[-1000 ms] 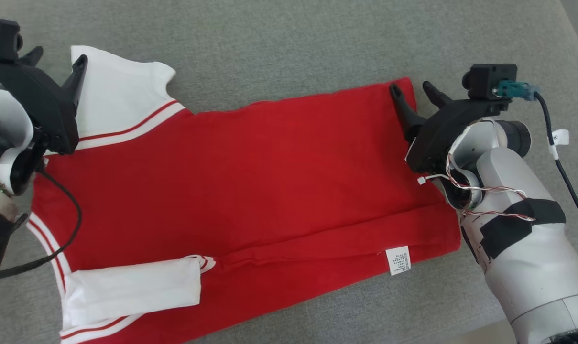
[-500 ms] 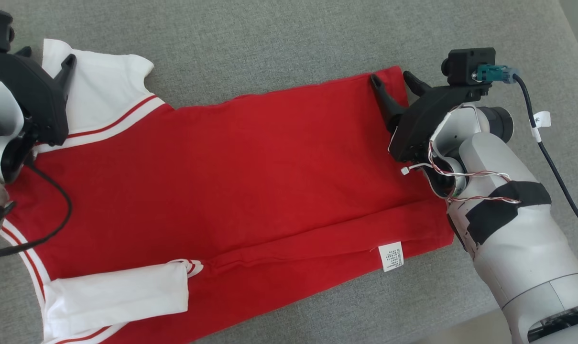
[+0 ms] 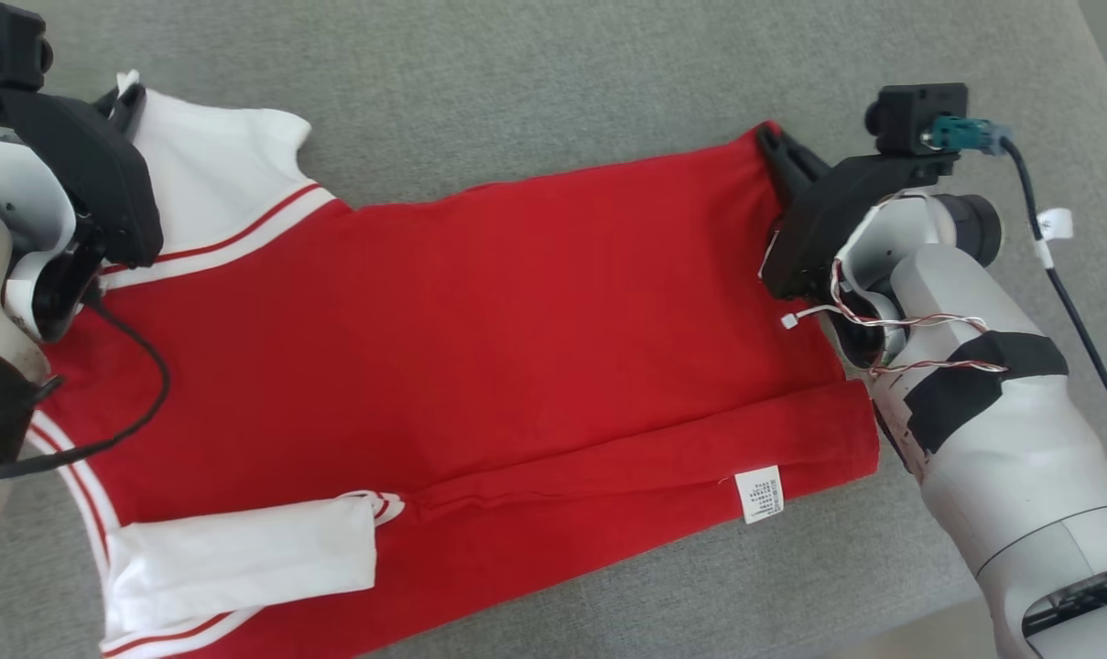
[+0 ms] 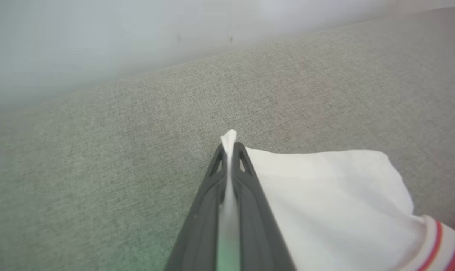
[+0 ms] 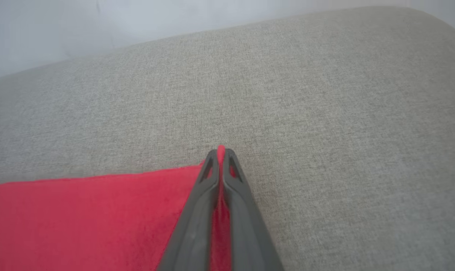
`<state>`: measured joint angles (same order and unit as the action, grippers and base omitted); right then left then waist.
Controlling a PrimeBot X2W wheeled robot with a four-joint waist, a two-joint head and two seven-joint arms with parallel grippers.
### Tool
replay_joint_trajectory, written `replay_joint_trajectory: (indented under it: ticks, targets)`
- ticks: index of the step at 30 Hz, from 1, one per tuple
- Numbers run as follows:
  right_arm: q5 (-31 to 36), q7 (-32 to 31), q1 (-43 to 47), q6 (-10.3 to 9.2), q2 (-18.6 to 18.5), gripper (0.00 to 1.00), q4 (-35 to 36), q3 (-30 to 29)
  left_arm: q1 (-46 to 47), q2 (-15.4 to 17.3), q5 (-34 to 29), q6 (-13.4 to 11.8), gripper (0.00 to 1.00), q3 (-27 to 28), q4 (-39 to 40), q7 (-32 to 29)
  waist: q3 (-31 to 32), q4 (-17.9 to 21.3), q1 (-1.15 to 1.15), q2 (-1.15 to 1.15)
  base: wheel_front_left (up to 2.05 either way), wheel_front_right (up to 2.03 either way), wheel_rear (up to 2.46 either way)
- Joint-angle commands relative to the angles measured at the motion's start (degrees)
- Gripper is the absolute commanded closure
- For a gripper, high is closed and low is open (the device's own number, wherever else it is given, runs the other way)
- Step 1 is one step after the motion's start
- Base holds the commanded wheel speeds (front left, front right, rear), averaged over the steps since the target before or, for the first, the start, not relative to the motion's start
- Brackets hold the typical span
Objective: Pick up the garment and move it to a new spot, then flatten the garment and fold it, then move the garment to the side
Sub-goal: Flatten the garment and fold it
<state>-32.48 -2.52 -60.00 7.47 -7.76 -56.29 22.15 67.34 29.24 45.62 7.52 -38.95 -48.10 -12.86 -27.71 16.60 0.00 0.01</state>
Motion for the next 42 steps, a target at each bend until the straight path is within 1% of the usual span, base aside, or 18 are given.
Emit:
replay_joint_trajectory:
  ticks: [1,8,12,13,17,20,23,30,36,42]
  targets:
    - [-0.43,1.11,-0.42,0.03,-0.52,1.0,-0.22,0.1,0.68,-0.16,0.55,-0.07,1.0,0.03,0.0,1.2,0.99,-1.0,0.0,-0.01,0.0,0.0,0.0]
    - [-2.21,6.8,1.57,0.03,-1.9,1.0,0.02,0.76,-1.31,-0.93,2.53,-0.07,1.0,-0.59,2.9,8.24,3.97,-3.59,0.0,-0.01,0.0,0.0,0.0]
    - [-3.55,9.82,4.34,0.03,-3.43,1.0,1.11,1.63,-4.27,-0.99,3.71,-0.08,1.0,-0.65,6.64,12.51,6.08,-5.38,0.0,-0.01,0.0,0.0,0.0]
    - [-3.55,9.82,4.34,0.03,-3.43,1.0,1.11,1.63,-4.27,-0.99,3.71,-0.08,1.0,-0.65,6.64,12.51,6.08,-5.38,0.0,-0.01,0.0,0.0,0.0]
    - [-5.27,12.06,8.24,0.03,-5.47,1.0,3.0,2.74,-9.03,-0.52,4.23,-0.19,1.0,-1.02,11.32,16.0,7.76,-7.18,0.0,-0.01,0.0,0.0,0.0]
    - [-6.84,13.52,11.11,0.03,-6.98,1.0,4.42,2.72,-13.23,-0.27,4.05,-1.5,1.0,-1.14,15.85,18.51,8.7,-8.47,0.0,-0.01,0.0,0.0,0.0]
    - [-8.6,14.36,13.86,0.03,-8.09,1.0,5.4,2.58,-17.98,0.34,4.42,-3.38,1.0,-0.84,20.87,20.9,9.5,-9.53,0.0,-0.01,0.0,0.0,0.0]
    - [-12.3,16.52,19.71,0.03,-10.9,1.0,8.15,0.4,-29.3,0.53,5.5,-8.75,1.0,-0.63,32.2,24.65,11.1,-12.12,0.0,-0.01,0.0,0.0,0.0]
    - [-14.03,17.43,25.15,0.03,-13.03,1.0,12.03,-1.99,-36.55,-0.23,5.81,-12.13,1.0,-0.62,36.96,26.4,12.59,-13.63,0.0,-0.01,0.0,0.0,0.0]
    - [-14.77,17.62,31.34,0.03,-14.47,1.0,17.47,-3.63,-42.42,-1.08,6.11,-13.61,1.0,0.33,39.59,27.48,13.98,-14.3,0.0,-0.01,0.0,0.0,0.0]
